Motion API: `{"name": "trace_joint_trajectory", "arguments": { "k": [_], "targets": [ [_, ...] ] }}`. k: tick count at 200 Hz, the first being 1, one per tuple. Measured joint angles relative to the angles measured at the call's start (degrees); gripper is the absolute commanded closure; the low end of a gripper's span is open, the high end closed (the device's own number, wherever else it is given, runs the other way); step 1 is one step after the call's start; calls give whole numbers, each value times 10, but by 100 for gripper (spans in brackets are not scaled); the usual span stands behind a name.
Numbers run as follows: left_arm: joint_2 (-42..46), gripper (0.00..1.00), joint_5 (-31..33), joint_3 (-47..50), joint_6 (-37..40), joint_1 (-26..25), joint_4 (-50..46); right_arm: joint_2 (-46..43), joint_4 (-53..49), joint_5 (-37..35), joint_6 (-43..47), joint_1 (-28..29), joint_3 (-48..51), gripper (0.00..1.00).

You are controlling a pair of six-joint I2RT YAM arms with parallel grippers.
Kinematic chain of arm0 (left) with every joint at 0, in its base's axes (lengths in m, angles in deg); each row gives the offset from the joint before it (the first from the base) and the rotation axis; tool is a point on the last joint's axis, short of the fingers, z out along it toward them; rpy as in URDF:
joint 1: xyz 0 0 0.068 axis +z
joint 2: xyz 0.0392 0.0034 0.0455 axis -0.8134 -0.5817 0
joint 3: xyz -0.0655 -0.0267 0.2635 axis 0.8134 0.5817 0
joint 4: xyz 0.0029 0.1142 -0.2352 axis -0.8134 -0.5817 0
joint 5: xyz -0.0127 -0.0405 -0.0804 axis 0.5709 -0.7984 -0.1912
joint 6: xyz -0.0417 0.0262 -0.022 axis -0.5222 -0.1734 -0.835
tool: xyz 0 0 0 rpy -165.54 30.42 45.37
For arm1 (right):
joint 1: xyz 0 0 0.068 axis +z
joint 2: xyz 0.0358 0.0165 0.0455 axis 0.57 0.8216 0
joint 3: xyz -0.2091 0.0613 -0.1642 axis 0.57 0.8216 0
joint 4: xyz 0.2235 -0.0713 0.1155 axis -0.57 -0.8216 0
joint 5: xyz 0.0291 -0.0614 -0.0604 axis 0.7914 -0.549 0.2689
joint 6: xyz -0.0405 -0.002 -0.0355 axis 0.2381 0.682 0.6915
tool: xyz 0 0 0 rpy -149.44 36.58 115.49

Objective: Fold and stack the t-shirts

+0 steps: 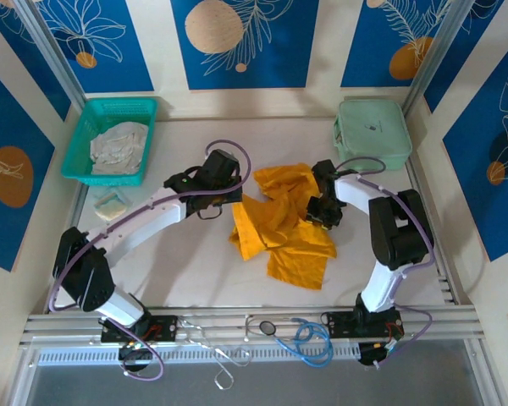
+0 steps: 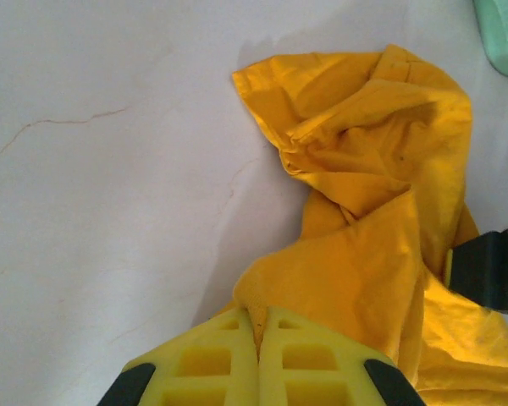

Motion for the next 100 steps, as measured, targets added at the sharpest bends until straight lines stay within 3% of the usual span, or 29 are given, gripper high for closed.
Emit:
{"name": "trace_joint_trajectory", "arguments": {
  "k": [4,40,100],
  "targets": [
    [0,100,2,0,3,2,-1,0,1,3,0,0,-1,100],
    [-2,100,19,-13,41,58,-20,-4,2,0,1,-26,0,100],
    [-64,100,77,-101,132,184,-11,-90,-29,-43,35,-162,23,100]
  ]
}}
